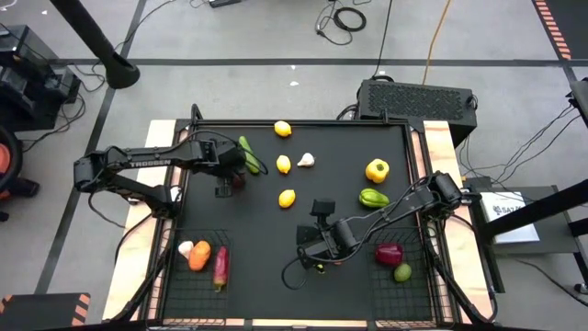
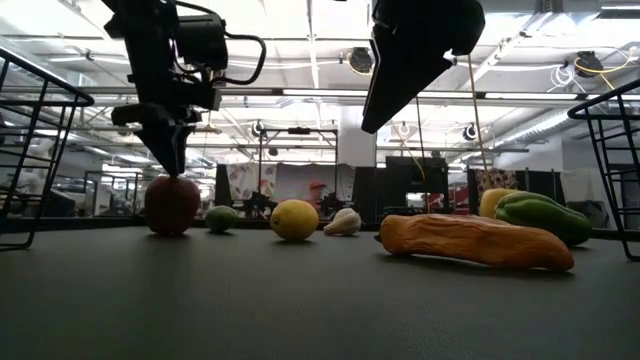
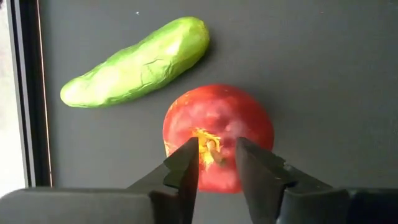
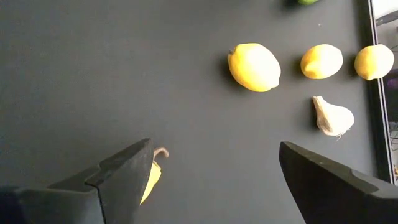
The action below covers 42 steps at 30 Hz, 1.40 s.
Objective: Sort produce into baskets
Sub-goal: Put the apple into the bottom right basket
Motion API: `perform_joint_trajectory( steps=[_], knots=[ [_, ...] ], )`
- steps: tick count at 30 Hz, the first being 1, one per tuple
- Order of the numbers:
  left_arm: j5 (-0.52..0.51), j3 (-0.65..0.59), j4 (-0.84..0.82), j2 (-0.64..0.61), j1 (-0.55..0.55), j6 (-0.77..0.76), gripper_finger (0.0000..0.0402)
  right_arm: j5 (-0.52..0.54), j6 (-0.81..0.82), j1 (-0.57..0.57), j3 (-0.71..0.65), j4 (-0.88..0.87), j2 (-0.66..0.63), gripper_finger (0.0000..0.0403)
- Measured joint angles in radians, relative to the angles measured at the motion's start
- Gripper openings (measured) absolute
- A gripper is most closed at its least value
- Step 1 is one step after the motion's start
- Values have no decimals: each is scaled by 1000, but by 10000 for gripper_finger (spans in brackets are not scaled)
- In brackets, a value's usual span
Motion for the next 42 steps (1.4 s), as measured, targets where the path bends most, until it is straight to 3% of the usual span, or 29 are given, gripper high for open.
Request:
perform_joint_trajectory(
  steps=[15,42],
  knots=[
    [-18,1,-52,0,1,5,9,0,0,0,0,0,0,338],
    [-73,0,-56,-46,-3,39,4,2,0,0,0,4,0,338]
  ],
)
